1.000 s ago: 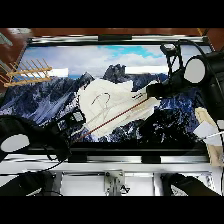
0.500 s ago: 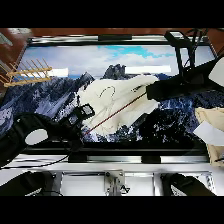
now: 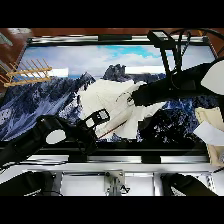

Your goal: Fold the shirts.

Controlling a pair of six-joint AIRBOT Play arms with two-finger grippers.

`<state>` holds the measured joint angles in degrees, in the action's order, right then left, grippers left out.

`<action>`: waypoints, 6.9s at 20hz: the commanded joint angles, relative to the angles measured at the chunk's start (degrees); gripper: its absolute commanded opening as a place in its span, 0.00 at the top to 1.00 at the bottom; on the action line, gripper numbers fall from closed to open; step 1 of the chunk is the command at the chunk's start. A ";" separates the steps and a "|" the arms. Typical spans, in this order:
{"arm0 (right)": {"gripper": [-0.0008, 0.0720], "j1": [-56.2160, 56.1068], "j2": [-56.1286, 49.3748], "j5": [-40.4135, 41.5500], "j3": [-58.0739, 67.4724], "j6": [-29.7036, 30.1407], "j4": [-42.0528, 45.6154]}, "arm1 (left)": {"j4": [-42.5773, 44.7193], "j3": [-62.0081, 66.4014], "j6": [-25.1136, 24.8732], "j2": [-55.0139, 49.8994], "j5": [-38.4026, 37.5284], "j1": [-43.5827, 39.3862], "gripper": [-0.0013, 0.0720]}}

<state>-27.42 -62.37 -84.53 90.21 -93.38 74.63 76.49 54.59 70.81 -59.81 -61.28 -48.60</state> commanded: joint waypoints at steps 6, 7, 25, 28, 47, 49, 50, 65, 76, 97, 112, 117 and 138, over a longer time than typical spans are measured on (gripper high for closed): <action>0.89 -0.31 0.11 -13.99 0.07 0.07 4.44 | -2.25 0.02 0.59 -0.35 2.19 7.04 0.92; 0.89 -0.28 0.09 -13.68 0.07 0.07 6.62 | -2.58 0.02 -1.07 0.11 0.90 8.02 0.92; 0.23 29.83 4.07 -4.20 0.00 6.36 11.02 | -5.33 0.02 -9.42 0.57 -5.14 8.39 0.92; 0.23 39.63 -1.46 -7.87 0.00 26.97 7.78 | -4.66 0.02 -11.32 0.57 -7.30 9.35 0.92; 0.07 23.47 -17.40 -9.35 -1.44 83.45 -5.07 | -1.07 0.48 -19.19 -0.33 -7.72 13.33 0.92; 0.07 23.15 -18.43 -9.29 -2.23 84.21 -5.51 | -1.51 0.81 -19.21 -0.28 -7.21 13.33 0.92; 0.07 22.82 -19.23 -9.33 -2.38 84.19 -5.31 | -2.51 1.05 -19.74 -0.26 -6.64 13.33 0.92; 0.89 19.15 -14.93 -13.70 -2.36 75.69 -5.49 | 14.27 1.14 -15.30 0.55 8.37 14.27 0.03; 0.89 19.15 -10.84 -16.28 -2.36 69.90 -5.03 | 17.14 4.37 6.75 14.67 0.63 28.96 0.00; 0.89 19.15 -1.81 -17.14 -2.38 60.28 -4.07 | -45.05 -20.17 15.17 -3.67 40.35 17.49 0.27; 0.89 19.15 -1.79 -17.94 -2.36 57.66 -5.07 | -49.46 -13.84 11.63 -10.12 43.10 20.39 0.91; 0.89 19.15 -1.81 -13.75 -2.36 60.43 -5.22 | -49.46 -13.79 8.61 -3.43 36.50 38.75 0.91; 0.89 19.10 -5.49 -11.61 -2.38 58.55 -10.03 | -49.51 16.02 -6.08 -2.27 22.62 43.91 0.91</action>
<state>-8.32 -66.43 -96.86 87.83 -33.71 64.64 27.00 66.06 68.95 -62.94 -34.59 -3.73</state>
